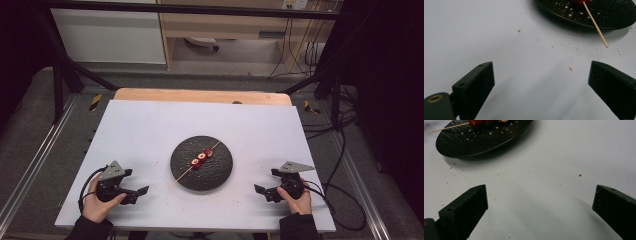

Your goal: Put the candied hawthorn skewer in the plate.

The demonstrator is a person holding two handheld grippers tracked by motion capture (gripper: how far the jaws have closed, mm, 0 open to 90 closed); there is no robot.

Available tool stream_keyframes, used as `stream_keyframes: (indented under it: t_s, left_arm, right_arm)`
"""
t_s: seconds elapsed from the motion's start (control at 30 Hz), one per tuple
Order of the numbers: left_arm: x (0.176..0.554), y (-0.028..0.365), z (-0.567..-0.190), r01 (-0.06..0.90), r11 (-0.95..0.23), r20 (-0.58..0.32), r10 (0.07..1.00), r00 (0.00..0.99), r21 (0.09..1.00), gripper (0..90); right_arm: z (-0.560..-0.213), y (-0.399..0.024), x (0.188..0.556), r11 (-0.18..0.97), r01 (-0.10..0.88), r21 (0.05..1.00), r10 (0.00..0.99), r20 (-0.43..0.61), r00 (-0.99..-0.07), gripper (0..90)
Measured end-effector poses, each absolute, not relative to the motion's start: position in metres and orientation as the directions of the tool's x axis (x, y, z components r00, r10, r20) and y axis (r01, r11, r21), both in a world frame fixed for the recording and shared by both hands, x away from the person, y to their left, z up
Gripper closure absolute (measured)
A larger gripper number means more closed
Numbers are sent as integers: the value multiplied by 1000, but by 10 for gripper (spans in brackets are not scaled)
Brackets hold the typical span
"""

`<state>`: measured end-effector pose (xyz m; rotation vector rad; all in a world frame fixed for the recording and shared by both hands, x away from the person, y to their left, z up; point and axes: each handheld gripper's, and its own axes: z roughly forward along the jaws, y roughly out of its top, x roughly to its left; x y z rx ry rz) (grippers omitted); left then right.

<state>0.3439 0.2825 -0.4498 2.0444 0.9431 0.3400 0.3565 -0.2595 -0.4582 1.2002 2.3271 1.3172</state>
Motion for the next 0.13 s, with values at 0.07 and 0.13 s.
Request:
stream_keyframes:
  t_s: [0.07, 0.13]
  left_arm:
    - [343, 283, -450, 494, -365, -90, 727, 681, 789, 69]
    - [343, 283, -450, 493, -370, -88, 723, 685, 787, 70]
  right_arm:
    - [-458, -260, 356, 269, 550, 791, 737, 199, -646, 6]
    - [-458, -259, 356, 270, 553, 788, 738, 200, -645, 6]
